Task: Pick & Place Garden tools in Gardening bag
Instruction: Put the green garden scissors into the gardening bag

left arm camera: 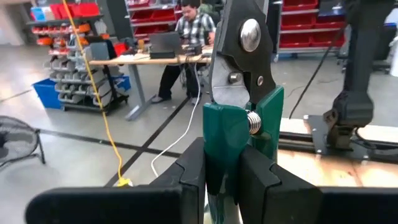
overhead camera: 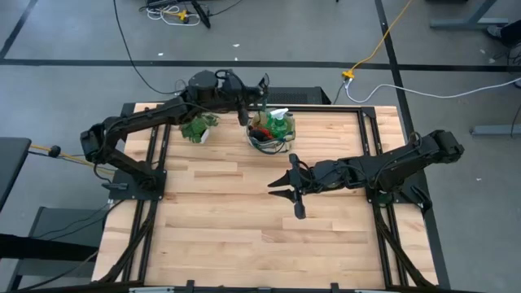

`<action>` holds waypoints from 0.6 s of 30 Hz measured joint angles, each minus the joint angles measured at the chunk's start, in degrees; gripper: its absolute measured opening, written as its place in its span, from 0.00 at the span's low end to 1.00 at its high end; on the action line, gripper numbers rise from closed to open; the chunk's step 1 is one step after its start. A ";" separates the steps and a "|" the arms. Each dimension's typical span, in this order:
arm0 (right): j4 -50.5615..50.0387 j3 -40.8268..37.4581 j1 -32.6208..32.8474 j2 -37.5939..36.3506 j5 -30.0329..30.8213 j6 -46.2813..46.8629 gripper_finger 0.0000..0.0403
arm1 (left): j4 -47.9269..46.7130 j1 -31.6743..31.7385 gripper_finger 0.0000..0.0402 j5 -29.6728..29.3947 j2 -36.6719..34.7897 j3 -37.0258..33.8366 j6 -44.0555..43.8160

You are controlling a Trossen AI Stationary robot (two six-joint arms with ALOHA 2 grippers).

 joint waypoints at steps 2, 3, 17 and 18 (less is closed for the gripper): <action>-0.30 0.00 0.00 -0.01 0.94 0.01 0.23 | -0.96 0.49 0.15 -0.03 0.01 0.00 0.02; -0.51 0.00 0.00 0.01 1.01 0.04 0.23 | -1.31 0.65 0.15 -0.02 0.14 -0.02 0.03; -1.57 0.02 0.62 0.01 0.93 0.41 0.23 | 4.26 1.37 0.15 1.37 8.02 -0.02 -0.45; -1.59 0.02 0.63 -0.01 0.93 0.41 0.23 | 4.87 1.50 0.15 1.48 8.04 -0.02 -0.57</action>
